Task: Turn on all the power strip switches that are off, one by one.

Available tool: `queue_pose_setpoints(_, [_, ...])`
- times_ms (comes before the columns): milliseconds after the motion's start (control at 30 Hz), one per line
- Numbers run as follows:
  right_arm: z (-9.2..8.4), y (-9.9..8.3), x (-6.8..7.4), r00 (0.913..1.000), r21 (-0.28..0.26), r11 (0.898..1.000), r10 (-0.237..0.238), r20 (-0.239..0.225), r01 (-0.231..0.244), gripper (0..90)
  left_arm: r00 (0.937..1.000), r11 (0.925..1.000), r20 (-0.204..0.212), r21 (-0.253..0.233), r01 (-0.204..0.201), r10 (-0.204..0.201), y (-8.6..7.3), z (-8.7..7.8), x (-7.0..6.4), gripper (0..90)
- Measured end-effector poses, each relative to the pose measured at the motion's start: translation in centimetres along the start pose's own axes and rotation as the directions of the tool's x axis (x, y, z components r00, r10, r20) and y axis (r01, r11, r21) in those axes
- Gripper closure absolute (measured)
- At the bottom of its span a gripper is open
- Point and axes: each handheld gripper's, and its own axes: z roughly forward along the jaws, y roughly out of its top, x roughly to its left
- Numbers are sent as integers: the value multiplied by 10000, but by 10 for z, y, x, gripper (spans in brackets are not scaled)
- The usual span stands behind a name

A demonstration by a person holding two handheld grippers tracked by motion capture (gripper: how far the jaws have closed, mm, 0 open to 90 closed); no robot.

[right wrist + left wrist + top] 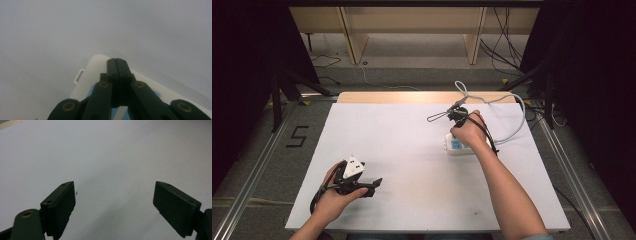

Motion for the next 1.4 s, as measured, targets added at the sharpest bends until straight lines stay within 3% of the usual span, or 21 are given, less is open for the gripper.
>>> queue_pose_setpoints(533, [2, 2, 1, 9997, 190, 9995, 257, 36, -258, 900, 10000, 10000, 22, 2, 38, -38, 0, 1, 0, 180])
queue_pose_setpoints(967, [2, 0, -4, 9987, 162, 9988, 468, -190, -465, 900, 10000, 10000, 19, -3, 33, -33, 0, 0, 0, 180])
queue_pose_setpoints(1400, [3, 0, -2, 9991, 176, 9990, 416, -44, -415, 900, 10000, 10000, 37, 25, 1, -1, 0, 0, 0, 180])
